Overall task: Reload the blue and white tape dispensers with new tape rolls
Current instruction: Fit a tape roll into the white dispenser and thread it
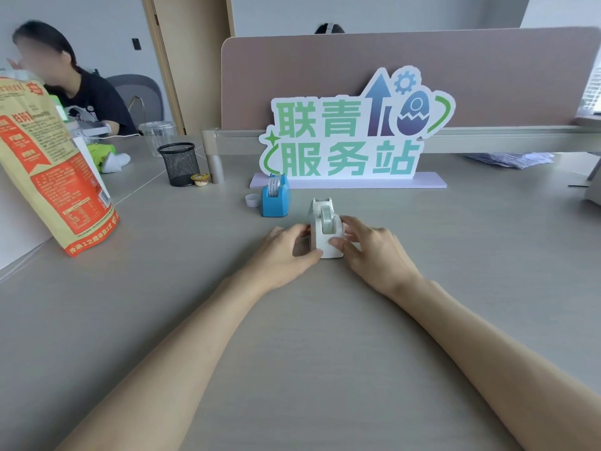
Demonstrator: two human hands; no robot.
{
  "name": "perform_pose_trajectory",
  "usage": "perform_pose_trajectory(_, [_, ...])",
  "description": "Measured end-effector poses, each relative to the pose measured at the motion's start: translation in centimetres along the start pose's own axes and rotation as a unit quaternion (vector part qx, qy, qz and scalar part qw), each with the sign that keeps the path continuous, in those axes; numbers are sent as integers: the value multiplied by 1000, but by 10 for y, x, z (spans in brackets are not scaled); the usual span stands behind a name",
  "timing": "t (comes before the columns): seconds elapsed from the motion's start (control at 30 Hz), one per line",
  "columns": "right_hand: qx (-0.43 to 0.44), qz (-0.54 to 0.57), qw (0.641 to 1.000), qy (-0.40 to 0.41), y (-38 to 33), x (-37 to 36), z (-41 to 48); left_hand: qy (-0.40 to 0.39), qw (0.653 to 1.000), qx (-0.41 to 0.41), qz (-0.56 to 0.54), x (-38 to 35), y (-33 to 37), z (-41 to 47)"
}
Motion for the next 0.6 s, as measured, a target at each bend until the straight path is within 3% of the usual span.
perform_pose_trajectory(0.1, [-23, -65, 997, -20, 7, -5, 10, 12, 999, -10, 42, -5, 6, 7])
perform_pose_trajectory(0.2, [-48, -36, 998, -35, 15, -10, 28, 10, 998, -22, 55, -10, 15, 16])
perform_pose_trajectory(0.6, [-61, -38, 997, -26, 38, -32, 81, 25, 992, 68, 105, -22, 10, 73])
Point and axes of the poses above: each hand's wrist, its own z-axis towards the middle knuckle, its own x-axis out of the back of the hand, y = z × x, the point moved 4 cm from there along z, towards the middle knuckle, and after that the axes turned 4 degrees about z, right-handed, at the moved point
